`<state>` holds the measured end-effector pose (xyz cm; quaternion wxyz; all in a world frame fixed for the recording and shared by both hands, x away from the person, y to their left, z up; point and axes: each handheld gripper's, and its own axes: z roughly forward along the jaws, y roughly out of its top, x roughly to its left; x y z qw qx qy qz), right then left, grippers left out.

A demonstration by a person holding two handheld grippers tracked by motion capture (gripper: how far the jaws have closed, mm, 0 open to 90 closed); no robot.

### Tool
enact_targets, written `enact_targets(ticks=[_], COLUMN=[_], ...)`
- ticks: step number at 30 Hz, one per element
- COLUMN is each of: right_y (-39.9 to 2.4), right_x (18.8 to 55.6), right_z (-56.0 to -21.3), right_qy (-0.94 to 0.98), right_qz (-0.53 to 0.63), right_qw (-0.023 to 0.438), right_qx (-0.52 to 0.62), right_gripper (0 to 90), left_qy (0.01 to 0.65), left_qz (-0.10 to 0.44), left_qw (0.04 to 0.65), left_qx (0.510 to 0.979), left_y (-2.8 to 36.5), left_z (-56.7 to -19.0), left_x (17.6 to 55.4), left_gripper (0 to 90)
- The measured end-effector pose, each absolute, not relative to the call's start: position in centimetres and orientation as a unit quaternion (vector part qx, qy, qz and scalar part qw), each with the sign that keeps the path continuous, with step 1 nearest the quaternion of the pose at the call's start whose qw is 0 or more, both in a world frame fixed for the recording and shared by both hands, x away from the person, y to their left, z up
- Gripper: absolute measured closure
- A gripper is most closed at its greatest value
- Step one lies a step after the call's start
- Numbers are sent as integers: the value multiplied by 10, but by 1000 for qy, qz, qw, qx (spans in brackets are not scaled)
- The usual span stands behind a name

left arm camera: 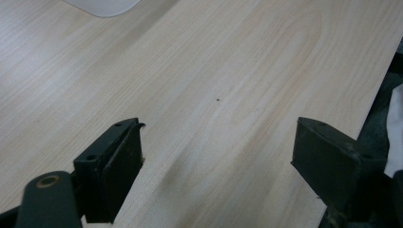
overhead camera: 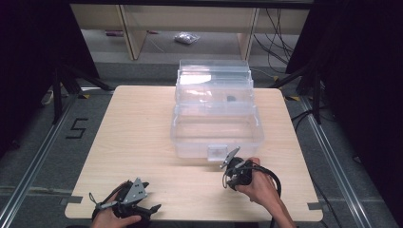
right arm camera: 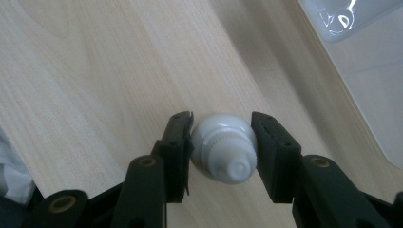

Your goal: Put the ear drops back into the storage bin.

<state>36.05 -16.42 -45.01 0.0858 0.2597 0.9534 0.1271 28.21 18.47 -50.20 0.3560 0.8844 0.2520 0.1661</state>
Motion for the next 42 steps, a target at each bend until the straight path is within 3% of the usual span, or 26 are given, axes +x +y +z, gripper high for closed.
enact_targets(ticks=[24,42], right_y=[-185,-199], right_x=[370,385], right_z=[-412,-364], right_qy=[951,945], right_qz=[144,143], right_qw=[87,89], right_qx=[260,280], right_gripper=[602,602], left_qy=[253,263], left_qz=[164,160], left_qw=[356,359], left_qx=[885,881], left_y=[185,185], left_z=[-503,-503], left_x=[282,281], left_gripper=[167,167])
